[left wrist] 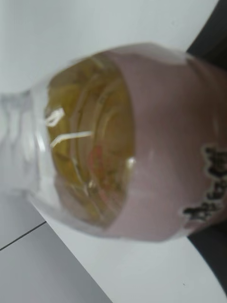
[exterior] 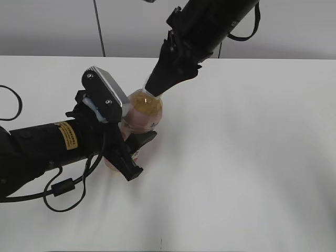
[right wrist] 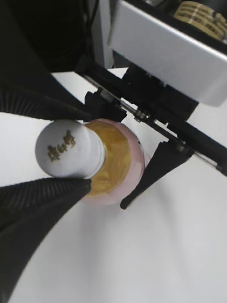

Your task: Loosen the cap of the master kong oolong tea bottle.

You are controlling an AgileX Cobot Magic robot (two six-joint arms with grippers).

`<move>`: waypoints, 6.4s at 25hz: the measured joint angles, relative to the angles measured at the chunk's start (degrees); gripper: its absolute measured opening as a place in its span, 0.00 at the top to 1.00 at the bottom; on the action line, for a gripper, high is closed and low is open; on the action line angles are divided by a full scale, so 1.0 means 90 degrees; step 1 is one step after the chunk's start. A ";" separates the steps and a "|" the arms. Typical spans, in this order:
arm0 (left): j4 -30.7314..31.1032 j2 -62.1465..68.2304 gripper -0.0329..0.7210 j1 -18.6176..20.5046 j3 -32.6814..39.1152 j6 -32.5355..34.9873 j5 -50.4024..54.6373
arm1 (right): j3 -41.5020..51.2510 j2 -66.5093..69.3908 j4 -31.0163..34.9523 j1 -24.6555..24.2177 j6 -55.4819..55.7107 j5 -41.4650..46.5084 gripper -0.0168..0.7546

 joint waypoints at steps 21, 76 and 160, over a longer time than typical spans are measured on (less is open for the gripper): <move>-0.0171 0.0000 0.44 0.0050 0.0000 0.0108 -0.0123 | 0.0000 0.0000 0.0176 0.0010 -0.8432 -0.0253 0.62; -0.0064 0.0051 0.44 0.0030 0.0000 0.0286 -0.0157 | -0.0117 -0.0084 -0.0670 0.0283 -1.3237 -0.0151 0.62; -0.0876 0.1290 0.44 0.0010 0.0074 -0.1579 -0.2716 | 0.0673 -0.0549 -0.1650 -0.1319 0.3157 -0.1282 0.24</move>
